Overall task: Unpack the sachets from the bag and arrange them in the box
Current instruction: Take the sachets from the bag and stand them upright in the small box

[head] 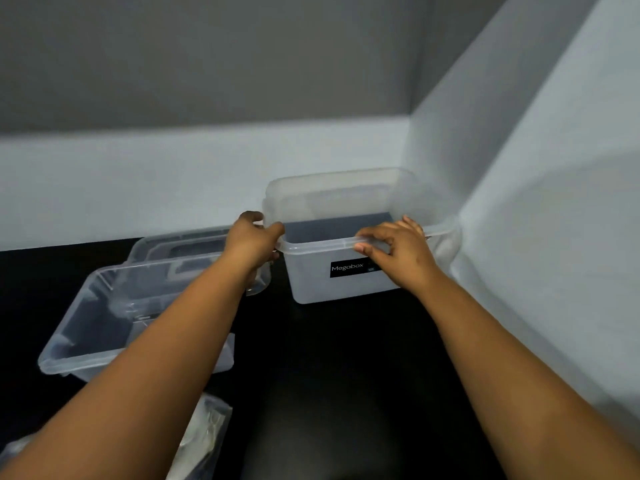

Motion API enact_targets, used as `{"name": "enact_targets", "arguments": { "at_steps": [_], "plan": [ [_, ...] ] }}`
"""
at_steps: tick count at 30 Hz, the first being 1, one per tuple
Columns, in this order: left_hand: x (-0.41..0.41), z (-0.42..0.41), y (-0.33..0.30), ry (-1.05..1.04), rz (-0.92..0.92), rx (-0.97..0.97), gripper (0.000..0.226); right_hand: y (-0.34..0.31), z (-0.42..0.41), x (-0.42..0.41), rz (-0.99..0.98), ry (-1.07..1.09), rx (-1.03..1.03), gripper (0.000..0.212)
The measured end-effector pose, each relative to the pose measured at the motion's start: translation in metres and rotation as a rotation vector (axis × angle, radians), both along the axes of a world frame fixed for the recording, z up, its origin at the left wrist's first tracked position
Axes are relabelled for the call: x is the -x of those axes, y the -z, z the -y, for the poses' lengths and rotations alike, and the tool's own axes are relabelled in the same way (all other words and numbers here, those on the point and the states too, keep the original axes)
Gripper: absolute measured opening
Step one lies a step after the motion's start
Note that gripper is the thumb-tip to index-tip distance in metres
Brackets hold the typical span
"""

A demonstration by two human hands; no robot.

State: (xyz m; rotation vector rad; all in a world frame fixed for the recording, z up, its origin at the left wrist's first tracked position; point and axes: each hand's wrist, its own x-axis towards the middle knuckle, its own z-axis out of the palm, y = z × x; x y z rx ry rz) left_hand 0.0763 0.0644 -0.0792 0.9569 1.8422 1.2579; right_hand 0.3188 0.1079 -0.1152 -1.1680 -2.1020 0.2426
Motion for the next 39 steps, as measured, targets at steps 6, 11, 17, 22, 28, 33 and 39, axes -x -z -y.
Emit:
{"name": "enact_targets", "arguments": {
  "at_steps": [6, 11, 17, 22, 28, 33, 39],
  "plan": [
    [0.004, -0.027, 0.008, -0.032, 0.079, -0.06, 0.05, -0.003, -0.044, 0.008, 0.031, -0.025, -0.01, 0.033],
    [0.007, -0.044, 0.004, -0.025, 0.087, -0.043, 0.05, 0.0, -0.066, 0.014, 0.07, -0.024, -0.005, 0.032],
    [0.007, -0.043, 0.003, -0.019, 0.052, -0.022, 0.05, 0.0, -0.069, 0.015, 0.13, -0.011, -0.01, 0.044],
    [0.018, -0.01, -0.005, 0.005, -0.117, -0.005, 0.052, -0.006, -0.05, 0.02, 0.129, 0.018, 0.013, 0.045],
    [0.044, 0.081, -0.024, 0.189, -0.185, -0.118, 0.025, 0.004, 0.053, 0.068, -0.046, -0.089, 0.056, 0.059],
    [0.086, 0.175, -0.008, 0.341, -0.303, -0.076, 0.021, 0.024, 0.154, 0.121, -0.062, -0.34, 0.087, 0.043],
    [0.137, 0.255, 0.044, 0.38, -0.436, 0.0, 0.017, 0.048, 0.222, 0.167, -0.007, -0.507, 0.147, 0.028]
  ]
}}
